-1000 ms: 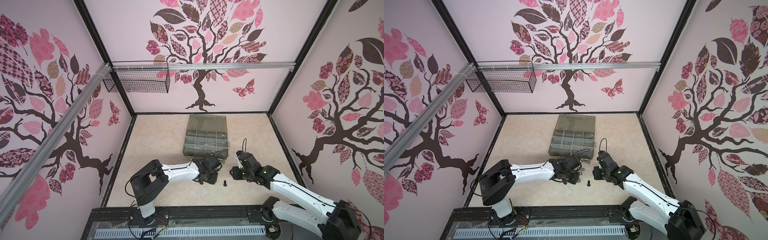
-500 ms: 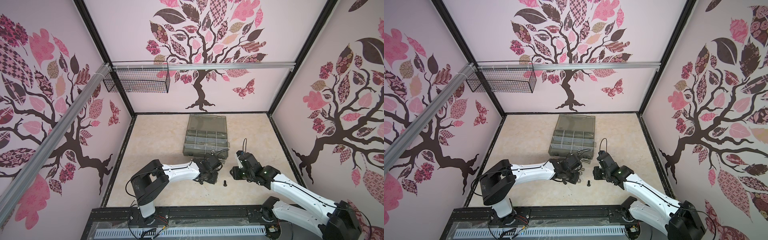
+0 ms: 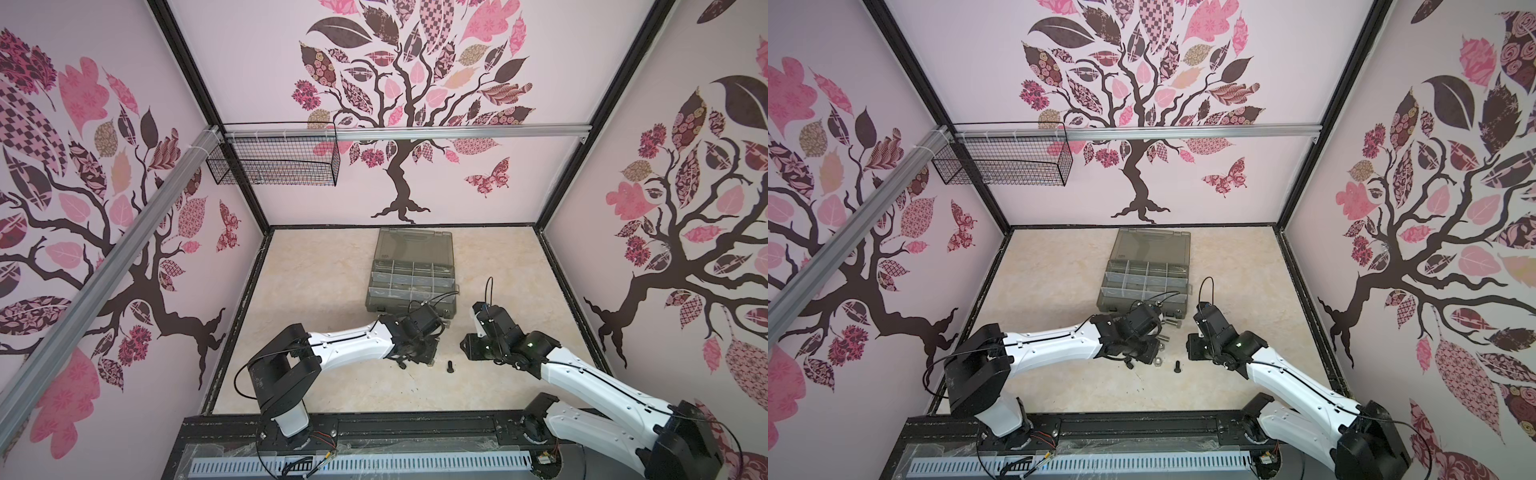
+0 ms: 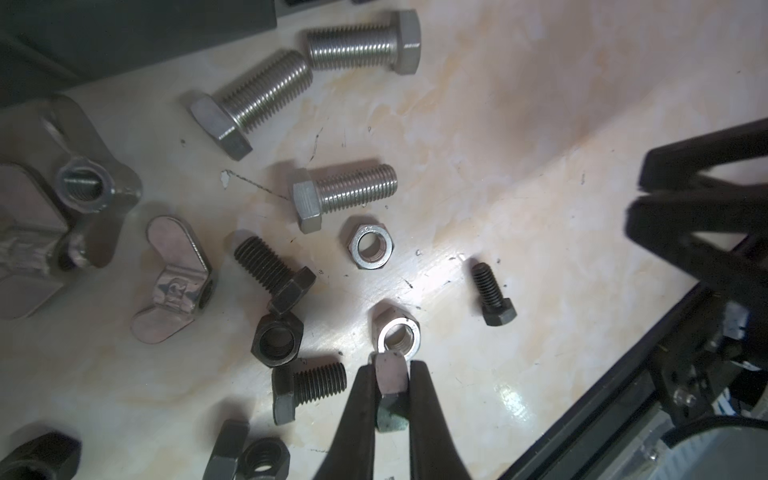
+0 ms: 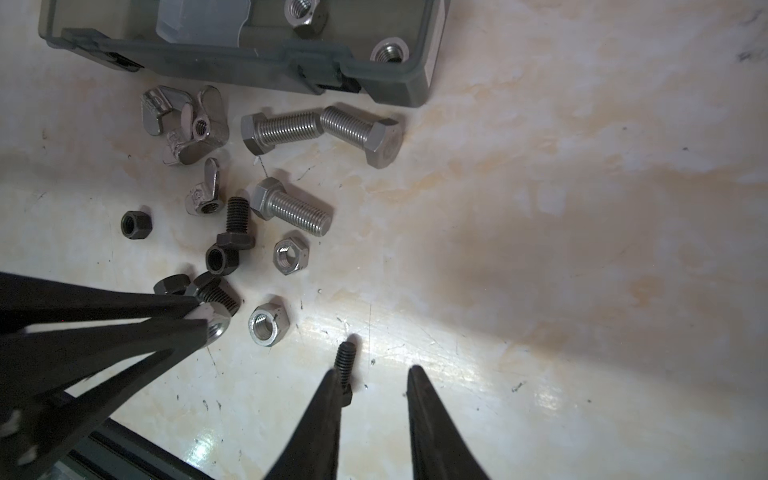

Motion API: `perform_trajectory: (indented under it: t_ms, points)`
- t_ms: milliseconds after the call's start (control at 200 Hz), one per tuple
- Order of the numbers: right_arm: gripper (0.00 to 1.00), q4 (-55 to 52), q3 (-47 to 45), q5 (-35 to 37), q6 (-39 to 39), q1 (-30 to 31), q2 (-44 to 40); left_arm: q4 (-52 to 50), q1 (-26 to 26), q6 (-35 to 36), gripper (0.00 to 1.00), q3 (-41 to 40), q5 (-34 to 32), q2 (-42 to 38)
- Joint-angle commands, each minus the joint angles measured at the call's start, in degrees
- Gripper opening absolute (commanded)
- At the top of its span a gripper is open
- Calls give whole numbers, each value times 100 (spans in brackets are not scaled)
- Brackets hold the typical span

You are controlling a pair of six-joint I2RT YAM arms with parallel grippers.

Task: Sort the screws and nuts into containers
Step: Pick up the nut from the bottom-center of the table.

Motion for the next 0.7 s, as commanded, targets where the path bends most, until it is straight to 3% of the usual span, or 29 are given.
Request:
perform_trajectory:
  t_ms: [0, 405, 695]
  points:
    - [30, -126, 117, 58, 1, 30, 38, -57, 78, 116, 7, 362, -151, -256]
    - [29, -163, 291, -27, 2, 31, 218, -60, 1152, 630, 7, 1152, 79, 138]
    - [29, -239, 443, -80, -60, 26, 417, -235, 1274, 917, 7, 2203, 145, 1086]
